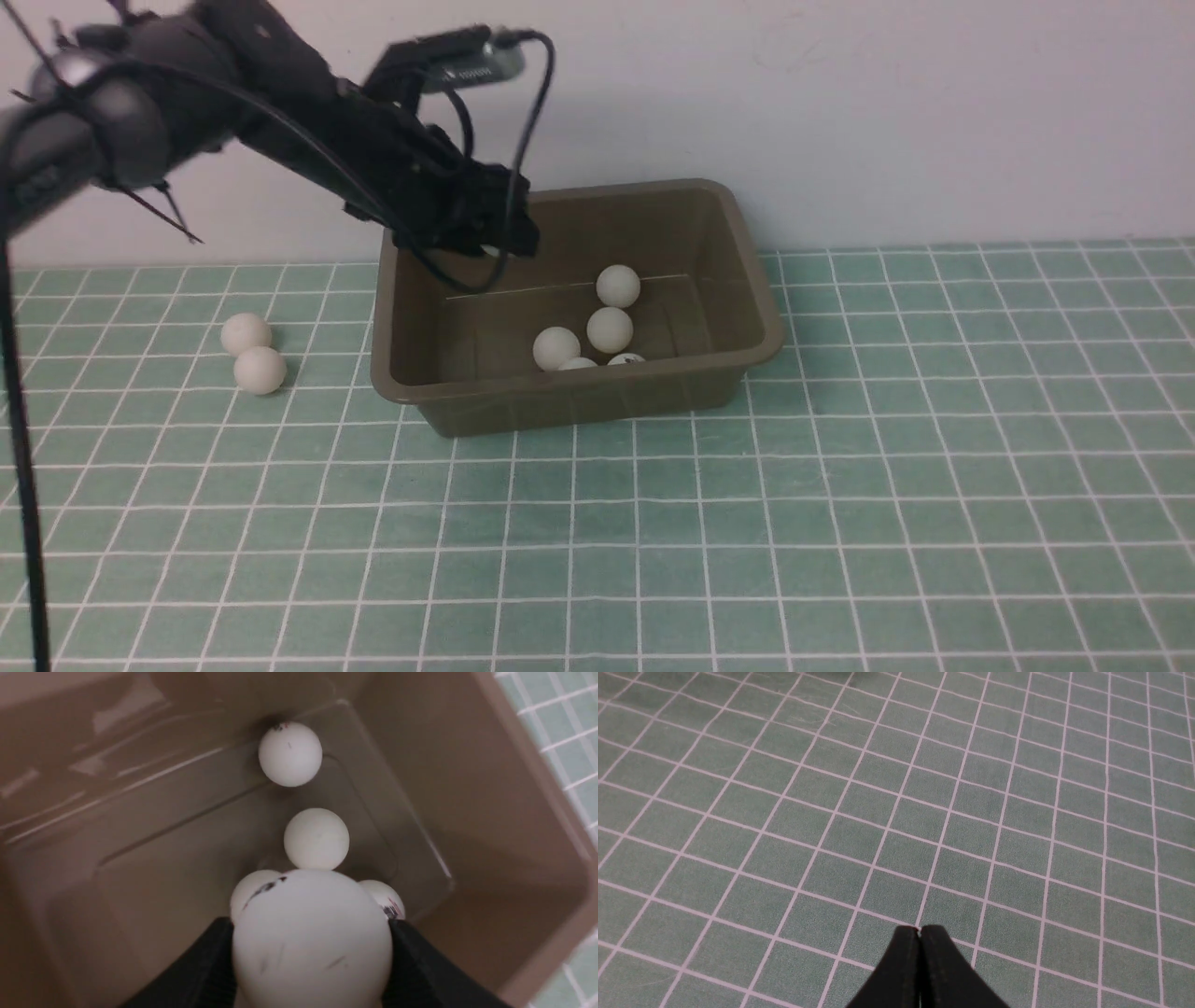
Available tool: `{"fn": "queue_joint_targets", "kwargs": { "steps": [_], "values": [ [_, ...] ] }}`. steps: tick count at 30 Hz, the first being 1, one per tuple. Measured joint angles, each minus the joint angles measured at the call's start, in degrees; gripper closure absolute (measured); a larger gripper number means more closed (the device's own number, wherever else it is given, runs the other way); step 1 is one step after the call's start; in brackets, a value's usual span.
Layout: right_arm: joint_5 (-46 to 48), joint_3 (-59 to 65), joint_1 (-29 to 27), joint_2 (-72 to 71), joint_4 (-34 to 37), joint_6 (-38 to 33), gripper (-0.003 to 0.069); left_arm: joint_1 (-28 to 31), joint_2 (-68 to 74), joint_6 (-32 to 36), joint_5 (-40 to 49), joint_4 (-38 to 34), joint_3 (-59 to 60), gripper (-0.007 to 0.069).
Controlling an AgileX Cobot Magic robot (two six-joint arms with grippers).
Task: Put the table tennis balls in the box on the green coffee tablecloth.
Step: 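Drop the ball into the bin, then reach for and grasp a ping pong ball on the table beside the basket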
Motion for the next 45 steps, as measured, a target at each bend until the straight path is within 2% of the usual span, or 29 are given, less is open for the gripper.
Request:
{"fn": "queue_joint_targets", "kwargs": {
  "steps": [7,10,12,15,21,23,26,29,31,34,45],
  "values": [
    [0.0,0.0,0.0,0.0,0.0,0.0,0.0675,-1.2,5.4,4.6,-4.3,5.0,-1.0,0.0267],
    [0.0,0.0,0.0,0.0,0.0,0.0,0.0675,-1.2,5.9,6.8,-5.4,5.4,-1.0,0.0215],
    [0.0,0.0,0.0,0.0,0.0,0.0,0.0675,-1.2,6.0,7.4,-6.7,5.4,-1.0,0.0137],
    [0.0,0.0,0.0,0.0,0.0,0.0,0.0675,-1.2,6.0,7.6,-7.5,5.2,-1.5,0.0064],
    [-0.1,0.0,0.0,0.0,0.1,0.0,0.0675,-0.5,4.3,7.8,0.9,9.3,-5.7,0.0048],
    [-0.1,0.0,0.0,0.0,0.1,0.0,0.0675,0.9,1.7,6.1,5.1,13.3,-7.9,0.0048],
    [-0.1,0.0,0.0,0.0,0.1,0.0,0.0675,4.8,-1.9,-0.1,9.0,20.3,-9.6,0.0048],
    [-0.1,0.0,0.0,0.0,0.1,0.0,0.0675,10.1,-4.2,-6.0,10.5,23.8,-9.9,0.0048],
    [-0.1,0.0,0.0,0.0,0.1,0.1,0.0675,13.5,-4.1,-10.5,11.9,24.7,-10.0,0.0048],
    [-0.1,0.0,0.0,0.0,0.1,0.2,0.0675,17.0,-2.1,-13.4,13.2,25.4,-10.0,0.0048],
    [-0.1,0.0,0.0,0.0,0.1,0.2,0.0675,17.8,8.9,-14.2,6.9,22.9,-10.0,0.0048]
  ]
}}
